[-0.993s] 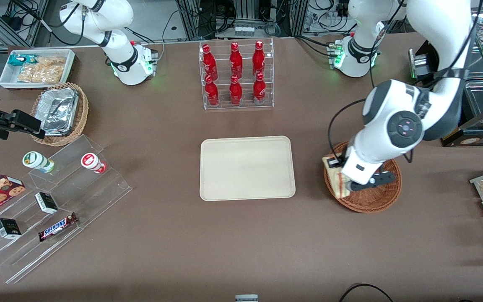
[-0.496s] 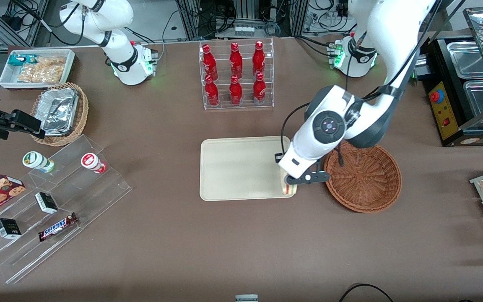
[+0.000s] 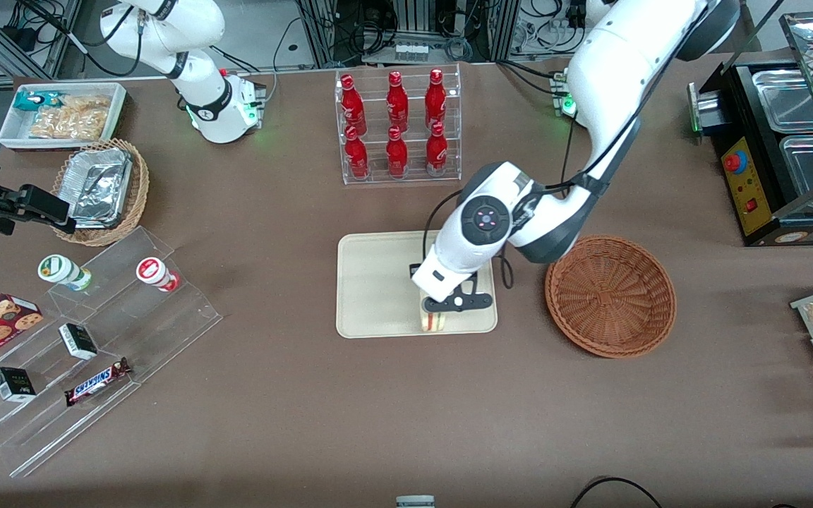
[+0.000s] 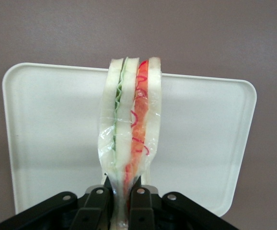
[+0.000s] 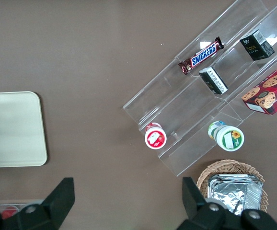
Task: Place sandwich from basket to tray
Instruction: 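Lift the sandwich and carry it over the cream tray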
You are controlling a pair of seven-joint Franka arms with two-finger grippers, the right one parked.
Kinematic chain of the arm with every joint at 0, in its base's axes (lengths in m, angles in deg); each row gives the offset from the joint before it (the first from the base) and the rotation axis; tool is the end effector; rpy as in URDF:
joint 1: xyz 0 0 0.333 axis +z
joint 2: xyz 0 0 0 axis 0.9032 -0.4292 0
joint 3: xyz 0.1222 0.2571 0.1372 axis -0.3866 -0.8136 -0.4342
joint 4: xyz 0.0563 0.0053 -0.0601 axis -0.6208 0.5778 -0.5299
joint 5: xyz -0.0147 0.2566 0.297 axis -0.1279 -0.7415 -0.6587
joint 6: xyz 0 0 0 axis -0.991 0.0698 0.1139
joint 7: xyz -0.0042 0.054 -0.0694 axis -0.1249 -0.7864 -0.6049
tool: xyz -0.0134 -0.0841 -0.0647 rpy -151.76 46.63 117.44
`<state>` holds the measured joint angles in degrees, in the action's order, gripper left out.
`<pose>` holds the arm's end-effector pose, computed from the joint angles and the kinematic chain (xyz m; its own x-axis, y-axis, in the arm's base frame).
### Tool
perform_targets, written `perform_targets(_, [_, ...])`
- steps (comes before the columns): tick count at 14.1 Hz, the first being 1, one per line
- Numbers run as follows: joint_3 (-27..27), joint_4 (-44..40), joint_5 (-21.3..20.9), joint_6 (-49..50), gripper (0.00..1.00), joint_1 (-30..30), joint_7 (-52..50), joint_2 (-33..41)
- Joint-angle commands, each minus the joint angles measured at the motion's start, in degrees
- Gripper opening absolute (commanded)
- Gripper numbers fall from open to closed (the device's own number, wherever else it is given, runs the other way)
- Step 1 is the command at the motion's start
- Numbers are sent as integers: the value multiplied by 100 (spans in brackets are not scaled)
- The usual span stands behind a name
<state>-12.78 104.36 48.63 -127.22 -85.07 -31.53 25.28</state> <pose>0.5576 -0.4544 0.3081 0.9903 0.0995 -0.0967 0.1138 -0.9810 0.1568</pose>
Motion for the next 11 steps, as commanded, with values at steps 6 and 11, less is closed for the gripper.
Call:
perform_targets(6, [-93,-422,-456,7,5,-491,-296,-592])
perform_targets(11, [-93,-607,-544,7,27,-535,-411,-777])
